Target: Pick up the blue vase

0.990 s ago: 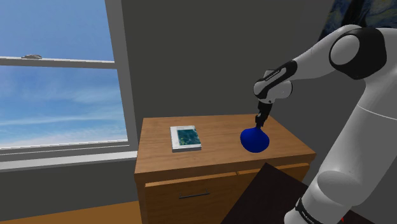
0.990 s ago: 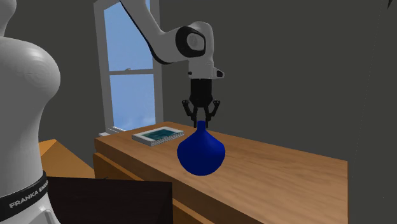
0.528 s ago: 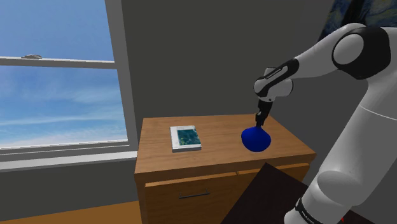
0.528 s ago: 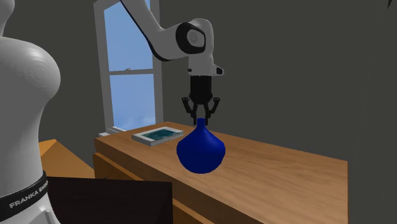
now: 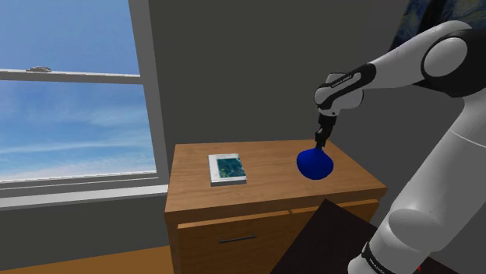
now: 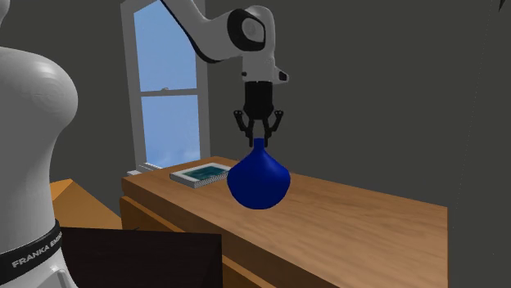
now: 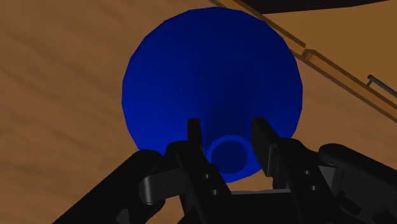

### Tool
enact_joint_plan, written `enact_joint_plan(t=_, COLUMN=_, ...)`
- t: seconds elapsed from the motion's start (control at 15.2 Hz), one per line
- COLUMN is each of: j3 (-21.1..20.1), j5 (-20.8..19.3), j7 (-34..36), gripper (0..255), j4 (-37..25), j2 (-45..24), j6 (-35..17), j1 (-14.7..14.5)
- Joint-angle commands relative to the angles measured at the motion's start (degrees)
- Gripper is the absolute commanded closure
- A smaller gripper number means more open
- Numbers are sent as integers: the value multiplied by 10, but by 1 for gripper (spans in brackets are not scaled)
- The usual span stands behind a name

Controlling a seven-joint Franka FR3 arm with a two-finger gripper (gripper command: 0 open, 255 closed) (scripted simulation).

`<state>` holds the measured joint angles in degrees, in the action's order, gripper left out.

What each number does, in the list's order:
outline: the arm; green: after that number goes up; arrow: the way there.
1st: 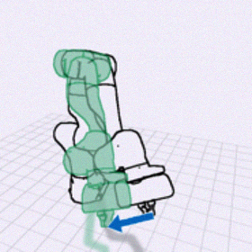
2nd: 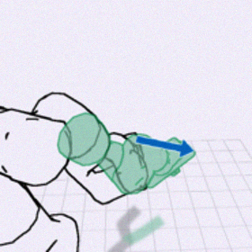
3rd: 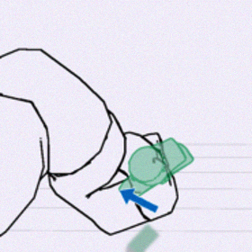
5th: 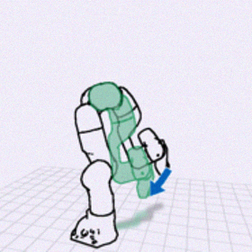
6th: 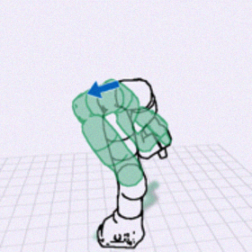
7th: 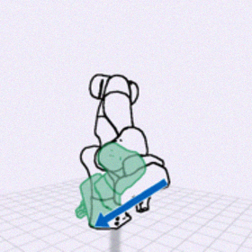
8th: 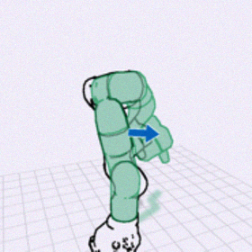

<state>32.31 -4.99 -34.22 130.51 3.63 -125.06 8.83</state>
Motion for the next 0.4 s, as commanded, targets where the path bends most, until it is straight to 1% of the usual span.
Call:
enact_joint_plan(t=0.0, j3=-1, j5=-6, j7=3, gripper=255, j4=-8, j2=11, j6=18, j1=0)
enact_joint_plan(t=0.2, j3=-3, j5=-12, j7=8, gripper=255, j4=-21, j2=24, j6=41, j1=0)
enact_joint_plan(t=0.33, j3=-3, j5=-12, j7=8, gripper=255, j4=-21, j2=24, j6=43, j1=0)
